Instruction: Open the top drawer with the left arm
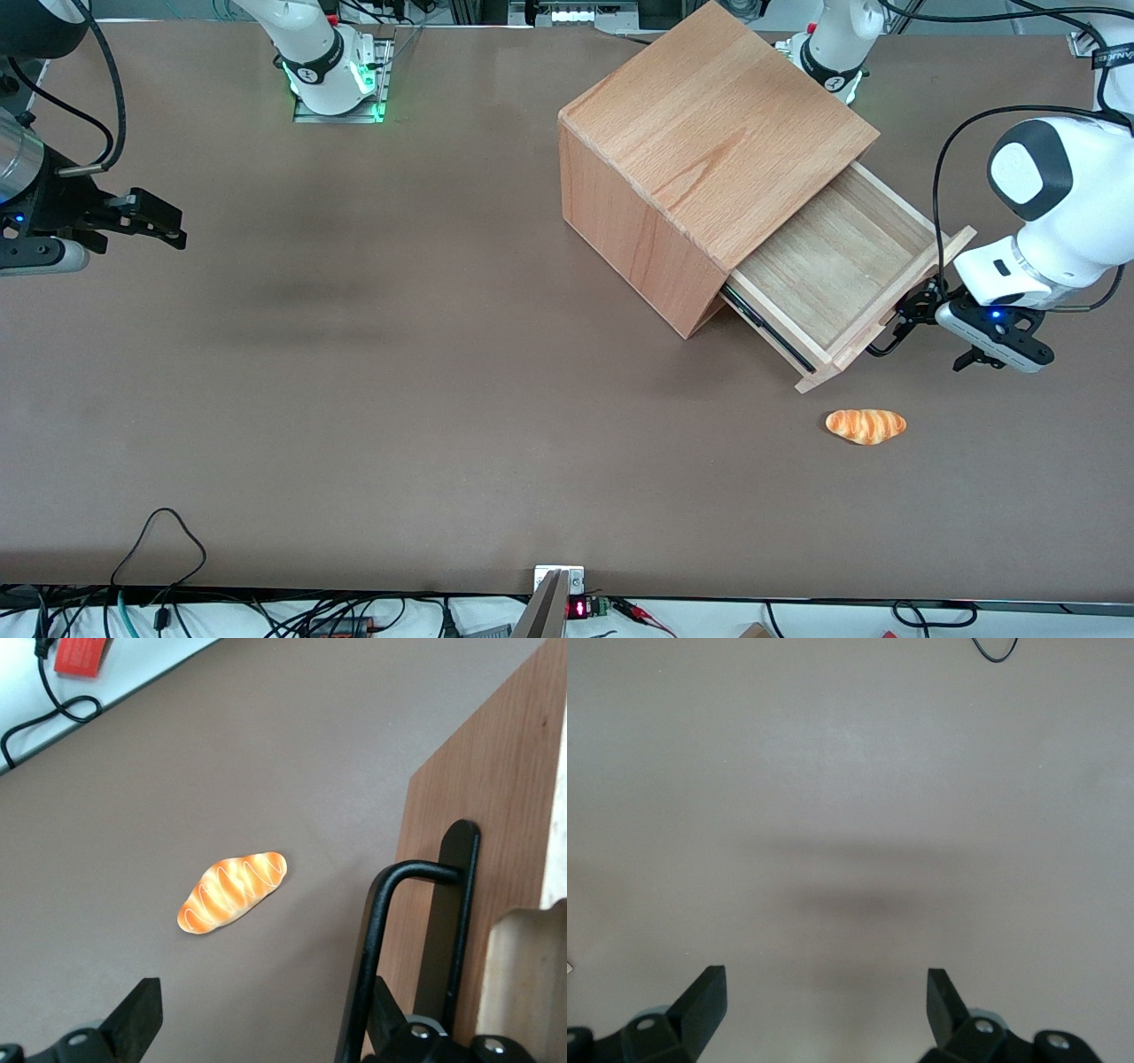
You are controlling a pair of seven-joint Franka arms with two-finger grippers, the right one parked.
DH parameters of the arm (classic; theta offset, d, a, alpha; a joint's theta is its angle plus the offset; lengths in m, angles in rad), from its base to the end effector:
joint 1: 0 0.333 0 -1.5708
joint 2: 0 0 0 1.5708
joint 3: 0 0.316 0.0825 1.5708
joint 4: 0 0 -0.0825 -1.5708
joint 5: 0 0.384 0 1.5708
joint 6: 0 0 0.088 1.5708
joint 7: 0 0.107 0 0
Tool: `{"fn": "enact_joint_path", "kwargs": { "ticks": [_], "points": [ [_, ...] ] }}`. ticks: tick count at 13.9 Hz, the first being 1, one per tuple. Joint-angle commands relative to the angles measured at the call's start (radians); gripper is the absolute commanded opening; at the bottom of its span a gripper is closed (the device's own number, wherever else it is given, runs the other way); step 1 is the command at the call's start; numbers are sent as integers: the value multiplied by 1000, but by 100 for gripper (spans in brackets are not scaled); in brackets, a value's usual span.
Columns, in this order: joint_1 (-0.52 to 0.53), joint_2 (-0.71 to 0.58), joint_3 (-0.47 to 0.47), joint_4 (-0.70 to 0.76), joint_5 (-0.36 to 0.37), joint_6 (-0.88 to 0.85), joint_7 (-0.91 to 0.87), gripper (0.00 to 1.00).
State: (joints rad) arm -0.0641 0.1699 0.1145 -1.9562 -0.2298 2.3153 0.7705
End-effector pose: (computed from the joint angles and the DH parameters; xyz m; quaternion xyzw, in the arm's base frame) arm 0.6108 0.0240 0.4106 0.9502 -0.2855 0.1197 0.0371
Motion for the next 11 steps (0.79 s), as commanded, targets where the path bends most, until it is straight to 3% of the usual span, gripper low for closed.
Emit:
{"fn": "enact_joint_path", "kwargs": {
  "ticks": [1, 8, 11],
  "points": [
    [-13, 0, 4, 92, 12, -95, -42, 100],
    [-13, -46, 4, 154, 50, -287, -49, 100],
    [-11, -99, 16, 197, 98, -404, -139, 100]
  ]
}}
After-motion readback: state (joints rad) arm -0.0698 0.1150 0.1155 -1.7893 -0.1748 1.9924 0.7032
